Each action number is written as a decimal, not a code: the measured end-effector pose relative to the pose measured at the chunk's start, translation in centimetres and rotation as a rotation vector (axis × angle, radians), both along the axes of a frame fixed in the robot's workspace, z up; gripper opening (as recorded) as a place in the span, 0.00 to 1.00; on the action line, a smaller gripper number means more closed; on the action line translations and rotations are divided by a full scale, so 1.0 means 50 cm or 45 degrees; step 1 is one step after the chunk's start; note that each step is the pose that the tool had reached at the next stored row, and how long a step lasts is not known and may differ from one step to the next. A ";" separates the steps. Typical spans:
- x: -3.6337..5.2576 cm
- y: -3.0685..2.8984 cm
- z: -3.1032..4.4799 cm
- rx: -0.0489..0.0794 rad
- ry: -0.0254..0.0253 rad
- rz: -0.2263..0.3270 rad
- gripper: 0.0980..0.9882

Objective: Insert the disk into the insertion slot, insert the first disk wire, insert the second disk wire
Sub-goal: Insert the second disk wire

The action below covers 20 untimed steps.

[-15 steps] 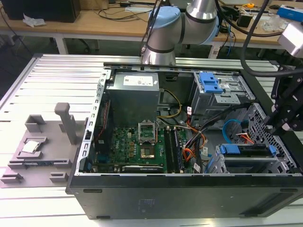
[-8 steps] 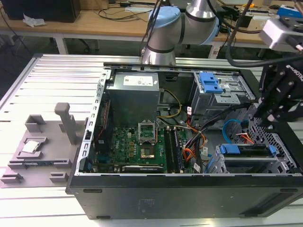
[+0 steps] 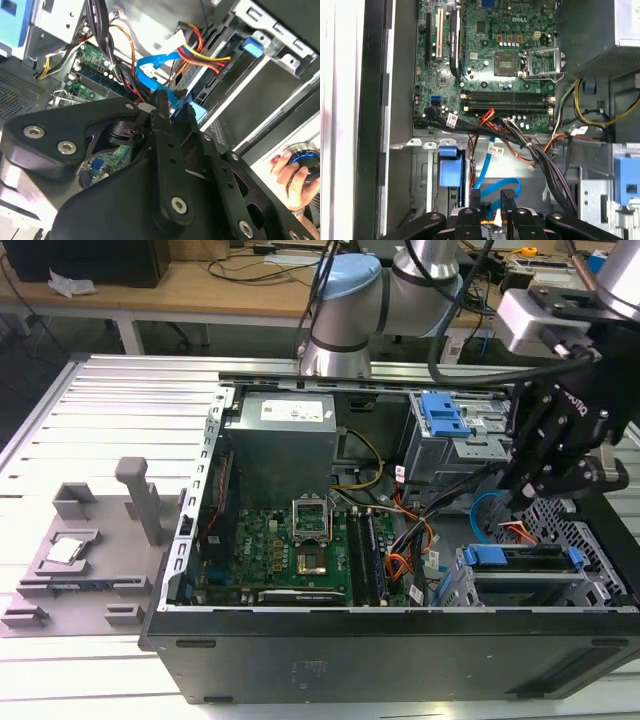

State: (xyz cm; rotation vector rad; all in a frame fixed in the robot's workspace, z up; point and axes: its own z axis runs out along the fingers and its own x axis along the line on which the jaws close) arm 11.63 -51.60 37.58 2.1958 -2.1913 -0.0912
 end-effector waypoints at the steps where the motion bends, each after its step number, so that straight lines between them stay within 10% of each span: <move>1: 0.000 0.000 -0.001 0.000 -0.0001 0.015 0.23; 15: 0.002 0.000 -0.008 -0.025 0.0008 0.101 0.23; 20: 0.003 0.000 -0.008 -0.025 0.0008 0.101 0.07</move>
